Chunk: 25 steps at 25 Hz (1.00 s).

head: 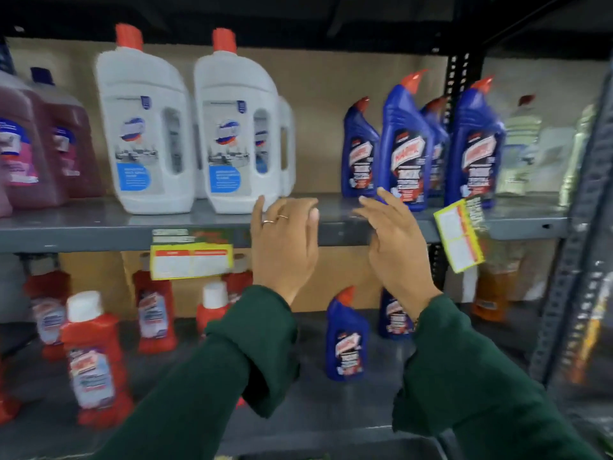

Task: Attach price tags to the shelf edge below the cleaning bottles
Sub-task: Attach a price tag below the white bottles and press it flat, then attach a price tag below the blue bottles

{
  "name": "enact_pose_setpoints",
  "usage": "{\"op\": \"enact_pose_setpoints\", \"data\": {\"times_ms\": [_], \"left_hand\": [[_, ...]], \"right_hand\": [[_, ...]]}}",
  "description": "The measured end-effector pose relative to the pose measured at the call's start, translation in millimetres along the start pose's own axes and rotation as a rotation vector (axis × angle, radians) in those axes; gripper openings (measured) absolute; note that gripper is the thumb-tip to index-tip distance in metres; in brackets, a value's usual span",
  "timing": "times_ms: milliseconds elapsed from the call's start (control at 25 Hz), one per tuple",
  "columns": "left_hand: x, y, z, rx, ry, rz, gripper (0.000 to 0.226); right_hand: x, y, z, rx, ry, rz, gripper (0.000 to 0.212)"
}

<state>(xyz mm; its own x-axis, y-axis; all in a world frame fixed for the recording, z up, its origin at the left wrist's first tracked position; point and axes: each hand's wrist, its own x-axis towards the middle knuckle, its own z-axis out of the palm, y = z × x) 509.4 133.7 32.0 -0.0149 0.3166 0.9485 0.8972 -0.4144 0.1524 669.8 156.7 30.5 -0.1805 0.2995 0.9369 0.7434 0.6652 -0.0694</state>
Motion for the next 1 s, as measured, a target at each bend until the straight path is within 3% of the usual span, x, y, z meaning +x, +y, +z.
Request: {"op": "enact_pose_setpoints", "data": {"times_ms": [80,200,320,400,520,600,720,800,880,1000], "left_hand": [[3,39,33,0.016,-0.060,0.068,0.033],[1,77,69,0.065,-0.133,0.107,0.039],[-3,86,86,0.114,-0.125,0.073,0.039],[-5,85,89,0.119,-0.084,0.056,0.032],[-4,91,88,0.102,-0.084,-0.014,0.024],[-2,99,83,-0.031,-0.098,-0.101,0.034],[2,115,70,-0.440,-0.196,-0.131,0.045],[2,121,66,-0.308,-0.265,0.041,0.046],[0,121,71,-0.116,-0.238,0.166,0.029],[0,120,77,-0.107,-0.222,0.127,0.015]], "right_hand": [[-9,39,-26,-0.154,0.077,0.037,0.046],[-22,75,-50,-0.246,0.160,0.285,0.045],[-30,94,-62,-0.116,0.078,0.545,0.055],[-33,103,-68,0.009,0.035,0.551,0.047],[-32,104,-79,0.317,0.105,0.629,0.033],[-35,98,-85,0.391,0.108,0.581,0.020],[-38,99,-89,0.148,0.025,0.345,0.009],[-35,106,-92,0.092,-0.058,0.208,0.011],[-32,112,-95,0.137,-0.118,0.146,0.012],[-30,120,-97,0.215,-0.114,0.175,0.007]]}}
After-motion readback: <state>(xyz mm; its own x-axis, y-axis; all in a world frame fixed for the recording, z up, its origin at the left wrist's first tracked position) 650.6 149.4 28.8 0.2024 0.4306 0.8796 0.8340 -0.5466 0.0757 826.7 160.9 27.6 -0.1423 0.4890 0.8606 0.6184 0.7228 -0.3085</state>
